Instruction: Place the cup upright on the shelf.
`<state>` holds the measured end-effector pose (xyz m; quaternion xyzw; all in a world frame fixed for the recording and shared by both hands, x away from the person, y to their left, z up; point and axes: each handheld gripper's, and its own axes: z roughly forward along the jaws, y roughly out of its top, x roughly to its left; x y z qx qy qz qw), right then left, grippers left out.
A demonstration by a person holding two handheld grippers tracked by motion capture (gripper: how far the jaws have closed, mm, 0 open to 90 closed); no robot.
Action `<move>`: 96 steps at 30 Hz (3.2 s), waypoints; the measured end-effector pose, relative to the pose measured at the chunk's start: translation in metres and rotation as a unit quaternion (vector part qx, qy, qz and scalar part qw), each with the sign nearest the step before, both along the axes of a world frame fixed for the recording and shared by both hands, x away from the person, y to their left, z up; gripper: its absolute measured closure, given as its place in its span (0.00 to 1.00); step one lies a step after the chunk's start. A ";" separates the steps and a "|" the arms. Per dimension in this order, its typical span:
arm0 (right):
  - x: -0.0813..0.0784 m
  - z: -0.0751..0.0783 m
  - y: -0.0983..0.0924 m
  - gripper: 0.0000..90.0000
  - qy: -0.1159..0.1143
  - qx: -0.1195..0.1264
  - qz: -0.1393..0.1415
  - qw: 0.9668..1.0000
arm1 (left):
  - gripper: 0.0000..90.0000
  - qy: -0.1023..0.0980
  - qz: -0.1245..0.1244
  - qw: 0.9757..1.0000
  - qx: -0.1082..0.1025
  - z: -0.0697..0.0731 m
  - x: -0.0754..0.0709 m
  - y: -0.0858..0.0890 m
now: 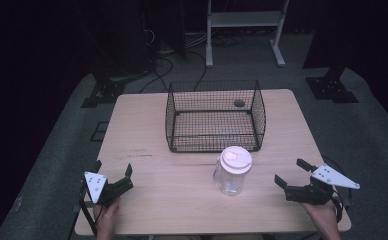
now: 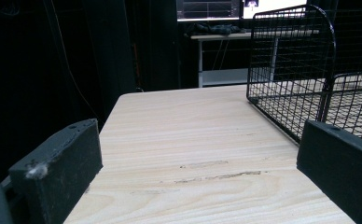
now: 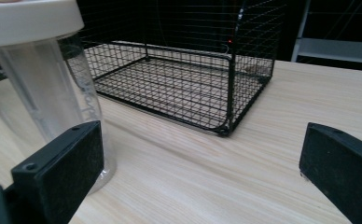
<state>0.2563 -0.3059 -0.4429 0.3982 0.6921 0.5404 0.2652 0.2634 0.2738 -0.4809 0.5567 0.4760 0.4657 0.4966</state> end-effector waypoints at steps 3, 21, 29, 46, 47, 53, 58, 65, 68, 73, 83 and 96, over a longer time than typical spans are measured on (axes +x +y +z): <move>-0.001 0.001 0.001 0.00 -0.001 0.001 0.006 1.000 | 0.00 0.000 0.000 1.000 0.000 0.000 0.000 0.000; -0.016 0.021 0.032 0.00 -0.021 -0.010 0.072 0.997 | 0.00 0.000 0.000 1.000 0.001 0.000 0.000 0.000; -0.015 0.023 0.046 0.00 -0.022 -0.015 0.088 0.996 | 0.00 0.000 0.000 1.000 0.001 0.000 0.000 -0.001; -0.012 0.030 0.075 0.00 -0.031 -0.020 0.121 0.992 | 0.00 0.000 0.000 1.000 0.001 0.000 -0.001 0.000; -0.012 0.030 0.077 0.00 -0.032 -0.018 0.123 0.992 | 0.00 0.000 0.000 1.000 0.001 0.000 -0.001 0.000; -0.009 0.033 0.090 0.00 -0.040 -0.026 0.131 0.990 | 0.00 0.000 0.000 1.000 0.000 0.000 -0.001 0.000; -0.003 0.034 0.099 0.00 -0.042 -0.035 0.134 0.990 | 0.00 -0.001 -0.001 1.000 0.001 0.000 -0.001 0.000; 0.004 0.034 0.109 0.00 -0.045 -0.044 0.130 0.989 | 0.00 -0.001 -0.001 1.000 0.000 0.000 -0.001 0.000; 0.008 0.034 0.112 0.00 -0.045 -0.046 0.131 0.989 | 0.00 -0.001 -0.001 1.000 0.001 0.000 -0.001 0.000; 0.011 0.034 0.116 0.00 -0.050 -0.046 0.129 0.989 | 0.00 -0.001 -0.001 1.000 0.001 0.000 -0.001 0.000; 0.016 0.035 0.124 0.00 -0.057 -0.050 0.127 0.989 | 0.00 -0.001 -0.002 1.000 0.000 0.000 -0.001 0.000; 0.023 0.035 0.131 0.00 -0.058 -0.055 0.122 0.989 | 0.00 -0.002 -0.002 1.000 0.000 0.000 -0.001 0.000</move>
